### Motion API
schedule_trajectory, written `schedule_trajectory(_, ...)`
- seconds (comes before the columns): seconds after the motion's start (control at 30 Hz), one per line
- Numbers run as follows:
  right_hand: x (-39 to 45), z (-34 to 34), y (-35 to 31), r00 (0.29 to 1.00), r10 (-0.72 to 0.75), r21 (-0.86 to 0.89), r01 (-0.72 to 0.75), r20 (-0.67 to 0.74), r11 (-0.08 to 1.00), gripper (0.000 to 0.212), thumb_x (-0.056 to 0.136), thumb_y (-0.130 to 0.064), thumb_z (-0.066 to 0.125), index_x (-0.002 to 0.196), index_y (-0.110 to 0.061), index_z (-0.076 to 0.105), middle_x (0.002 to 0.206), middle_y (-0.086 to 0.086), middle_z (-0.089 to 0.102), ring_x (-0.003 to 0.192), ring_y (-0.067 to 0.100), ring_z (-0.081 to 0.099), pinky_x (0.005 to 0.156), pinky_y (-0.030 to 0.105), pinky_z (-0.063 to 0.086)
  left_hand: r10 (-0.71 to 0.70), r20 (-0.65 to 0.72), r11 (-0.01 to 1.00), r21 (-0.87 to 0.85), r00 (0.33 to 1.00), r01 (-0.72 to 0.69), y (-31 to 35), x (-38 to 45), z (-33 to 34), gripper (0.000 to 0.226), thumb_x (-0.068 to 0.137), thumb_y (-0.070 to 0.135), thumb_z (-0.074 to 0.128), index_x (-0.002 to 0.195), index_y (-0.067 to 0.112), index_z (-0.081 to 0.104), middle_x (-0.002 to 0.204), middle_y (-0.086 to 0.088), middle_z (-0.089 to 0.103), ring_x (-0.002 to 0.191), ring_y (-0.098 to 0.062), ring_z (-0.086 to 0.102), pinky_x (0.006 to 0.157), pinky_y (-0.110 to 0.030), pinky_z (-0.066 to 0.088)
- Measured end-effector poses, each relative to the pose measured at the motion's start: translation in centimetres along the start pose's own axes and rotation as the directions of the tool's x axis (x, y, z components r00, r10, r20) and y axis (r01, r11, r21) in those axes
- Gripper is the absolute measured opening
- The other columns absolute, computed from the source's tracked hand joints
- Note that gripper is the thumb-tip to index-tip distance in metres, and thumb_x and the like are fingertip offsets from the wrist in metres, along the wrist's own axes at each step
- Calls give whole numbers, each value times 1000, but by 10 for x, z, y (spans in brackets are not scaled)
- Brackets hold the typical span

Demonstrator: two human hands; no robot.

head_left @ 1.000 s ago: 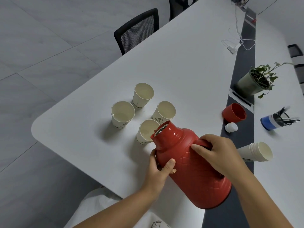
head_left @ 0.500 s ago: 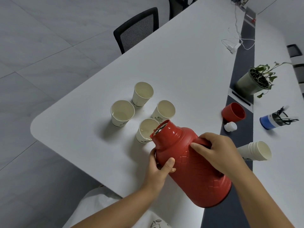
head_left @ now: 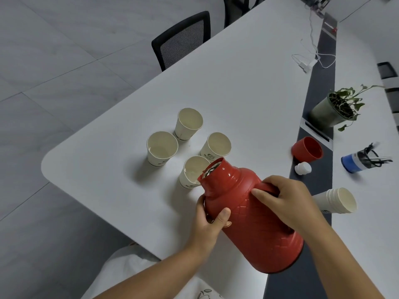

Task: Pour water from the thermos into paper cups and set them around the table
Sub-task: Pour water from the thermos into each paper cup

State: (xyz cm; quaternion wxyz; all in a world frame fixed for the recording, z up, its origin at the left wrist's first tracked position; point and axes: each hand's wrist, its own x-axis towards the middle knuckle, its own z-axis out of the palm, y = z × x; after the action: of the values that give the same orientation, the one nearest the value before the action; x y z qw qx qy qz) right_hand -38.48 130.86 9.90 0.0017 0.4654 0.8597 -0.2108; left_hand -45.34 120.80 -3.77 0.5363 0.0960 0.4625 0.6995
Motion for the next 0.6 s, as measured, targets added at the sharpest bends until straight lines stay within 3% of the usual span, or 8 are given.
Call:
schedule_trajectory(0.2, -10, 3, 14, 996, 47, 129, -36, -80, 991, 19, 71, -24, 70, 61, -30, 55, 59, -9, 59, 59, 6, 56, 54, 19, 41, 42, 10, 999, 35, 999, -42, 9, -6, 1, 74, 47, 38, 72, 113, 29, 40, 102, 2, 58, 81, -4, 67, 57, -18, 53)
schedule_trajectory(0.3, -18, 5, 28, 987, 120, 249, -90, -109, 964, 21, 65, -19, 76, 59, -19, 56, 52, -2, 57, 57, 5, 56, 48, 15, 40, 79, 39, 986, 145, 996, -84, 10, -11, 1, 77, 45, 41, 75, 112, 39, 38, 113, 6, 56, 99, -13, 64, 75, -32, 57)
schedule_trajectory(0.37, -23, 8, 36, 980, 147, 344, -92, -135, 934, 26, 62, -14, 79, 55, -16, 54, 53, -3, 60, 55, 4, 55, 47, 14, 41, 102, 42, 966, 232, 994, -109, 11, -13, 2, 82, 41, 43, 75, 113, 42, 36, 118, 13, 52, 105, -7, 60, 87, -29, 53)
schedule_trajectory(0.47, -30, 12, 49, 960, 203, 506, -80, -193, 859, 29, 59, -3, 80, 53, -11, 53, 55, 1, 60, 49, 7, 52, 48, 22, 42, 153, 39, 925, 345, 987, -157, 13, -12, 7, 87, 36, 47, 75, 113, 47, 34, 118, 27, 46, 107, 9, 53, 91, -20, 45)
schedule_trajectory(0.6, -34, 17, 72, 928, 286, 673, -54, -239, 738, 24, 60, 4, 77, 58, 0, 54, 54, 10, 59, 49, 19, 55, 48, 33, 47, 221, 88, 825, 515, 971, -235, 21, -2, 21, 97, 34, 53, 74, 121, 48, 30, 125, 29, 43, 117, 7, 45, 98, -26, 38)
